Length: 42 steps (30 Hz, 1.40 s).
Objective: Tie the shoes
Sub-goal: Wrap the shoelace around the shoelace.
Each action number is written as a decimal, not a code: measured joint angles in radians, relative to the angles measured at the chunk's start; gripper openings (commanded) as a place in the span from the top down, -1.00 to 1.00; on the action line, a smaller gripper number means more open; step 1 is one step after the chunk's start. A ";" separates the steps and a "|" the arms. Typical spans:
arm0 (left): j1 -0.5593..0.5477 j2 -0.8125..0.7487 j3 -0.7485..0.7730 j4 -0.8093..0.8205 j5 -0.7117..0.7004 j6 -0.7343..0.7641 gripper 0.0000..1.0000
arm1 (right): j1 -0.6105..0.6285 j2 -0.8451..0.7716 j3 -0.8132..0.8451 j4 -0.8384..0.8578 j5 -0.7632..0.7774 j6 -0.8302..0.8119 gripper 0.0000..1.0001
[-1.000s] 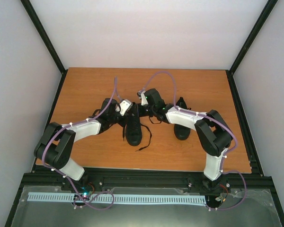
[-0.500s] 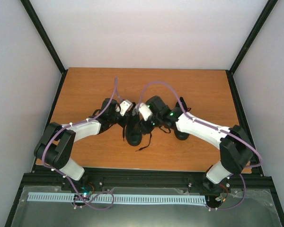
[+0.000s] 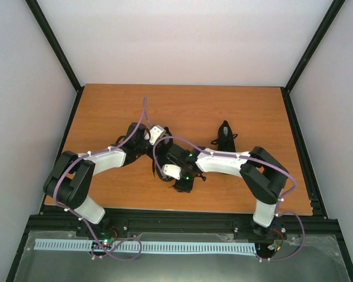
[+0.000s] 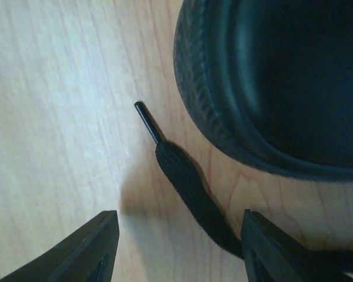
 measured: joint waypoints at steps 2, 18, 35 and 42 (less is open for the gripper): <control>0.000 0.002 0.003 0.000 0.002 0.000 0.99 | 0.017 0.039 0.019 -0.015 0.036 -0.014 -0.11; 0.000 0.004 0.008 -0.006 0.002 0.003 0.98 | -0.025 -0.093 -0.008 0.025 -0.011 0.016 0.94; 0.000 0.004 0.010 -0.007 0.002 0.011 0.98 | -0.452 0.286 0.431 0.746 -0.550 0.837 0.95; 0.000 0.004 0.010 -0.007 0.002 0.018 0.99 | -0.383 0.414 0.534 0.725 -0.522 0.973 0.91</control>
